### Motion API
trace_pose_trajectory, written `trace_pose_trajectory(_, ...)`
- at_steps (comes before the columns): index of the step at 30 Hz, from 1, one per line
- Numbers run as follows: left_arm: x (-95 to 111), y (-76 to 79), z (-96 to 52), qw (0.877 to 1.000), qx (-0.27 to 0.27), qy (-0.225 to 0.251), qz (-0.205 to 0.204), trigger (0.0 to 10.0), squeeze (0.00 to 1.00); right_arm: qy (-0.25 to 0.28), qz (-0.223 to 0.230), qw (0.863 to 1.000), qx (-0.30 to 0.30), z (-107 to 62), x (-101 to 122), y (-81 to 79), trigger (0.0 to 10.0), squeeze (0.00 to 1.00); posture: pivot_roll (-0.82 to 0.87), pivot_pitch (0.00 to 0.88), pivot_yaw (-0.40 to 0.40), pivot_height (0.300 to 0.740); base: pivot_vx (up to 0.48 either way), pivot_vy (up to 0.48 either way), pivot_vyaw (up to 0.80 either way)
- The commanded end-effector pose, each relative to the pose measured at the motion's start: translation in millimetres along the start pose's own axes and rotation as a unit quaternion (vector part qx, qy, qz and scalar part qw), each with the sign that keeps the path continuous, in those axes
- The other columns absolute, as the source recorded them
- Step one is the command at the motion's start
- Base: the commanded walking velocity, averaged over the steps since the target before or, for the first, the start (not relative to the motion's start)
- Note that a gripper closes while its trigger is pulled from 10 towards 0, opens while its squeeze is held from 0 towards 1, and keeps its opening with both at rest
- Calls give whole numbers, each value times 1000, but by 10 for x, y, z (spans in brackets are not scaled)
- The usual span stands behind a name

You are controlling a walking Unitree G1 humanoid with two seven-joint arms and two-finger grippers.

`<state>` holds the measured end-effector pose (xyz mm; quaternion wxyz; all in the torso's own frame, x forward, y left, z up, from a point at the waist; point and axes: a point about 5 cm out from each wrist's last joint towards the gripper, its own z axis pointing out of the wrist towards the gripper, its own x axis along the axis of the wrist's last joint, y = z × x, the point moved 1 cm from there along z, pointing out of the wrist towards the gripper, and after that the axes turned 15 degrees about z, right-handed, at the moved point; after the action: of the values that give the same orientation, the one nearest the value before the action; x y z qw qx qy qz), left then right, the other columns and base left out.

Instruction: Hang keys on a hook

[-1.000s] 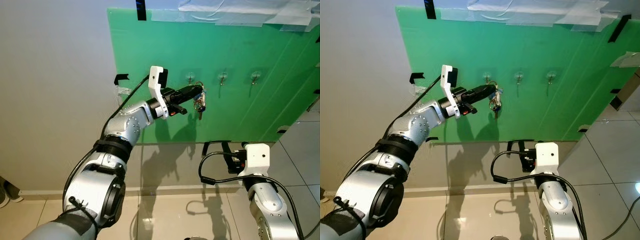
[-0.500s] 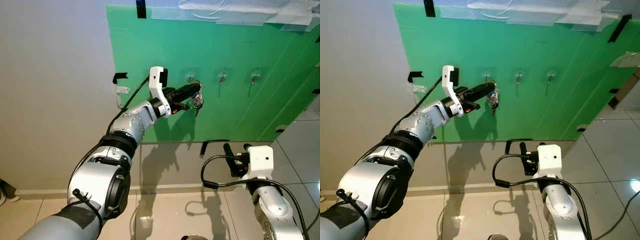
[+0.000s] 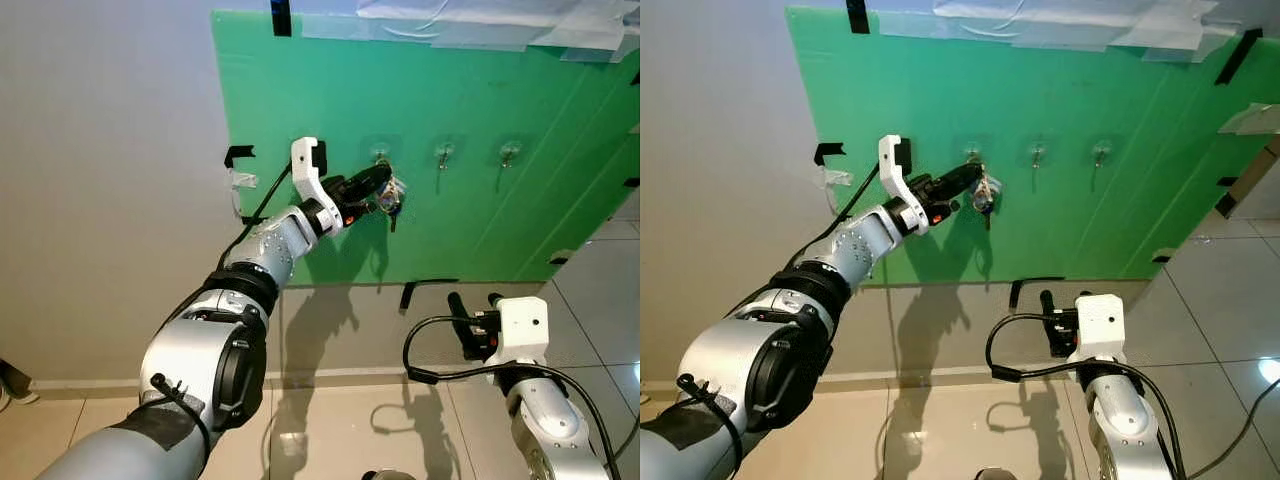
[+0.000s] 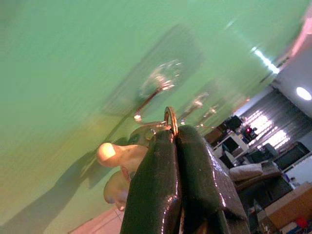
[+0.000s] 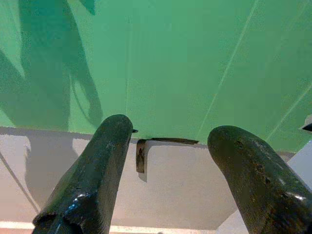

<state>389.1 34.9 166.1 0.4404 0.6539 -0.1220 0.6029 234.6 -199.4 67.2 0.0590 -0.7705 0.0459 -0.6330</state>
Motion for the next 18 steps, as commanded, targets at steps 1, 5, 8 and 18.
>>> trace_pose_trajectory(1, 81, 35, 55, 1000, 0, 6, -2, 10000, 0, 5, -5, 1000, 1, -10, 52, 16, 10000, 0, -254, 0, -10, 740, 0, 0, 0)
trace_pose_trajectory(5, 73, 1, 44, 999, 21, 14, -23, 10000, 0, 2, -7, 1000, 4, -14, 50, 19, 10000, 0, -253, 0, -14, 740, 0, 0, 0)
trace_pose_trajectory(8, 39, -12, 35, 999, 28, 10, -31, 10000, 0, 0, -8, 1000, 4, -18, 46, 20, 10000, 0, -253, 0, -15, 740, 0, 0, 0)
trace_pose_trajectory(18, -199, -68, -38, 996, 62, -24, -66, 10000, 0, -4, -6, 1000, 4, -36, 29, 15, 10000, 0, -259, 0, -10, 740, 0, 0, 0)
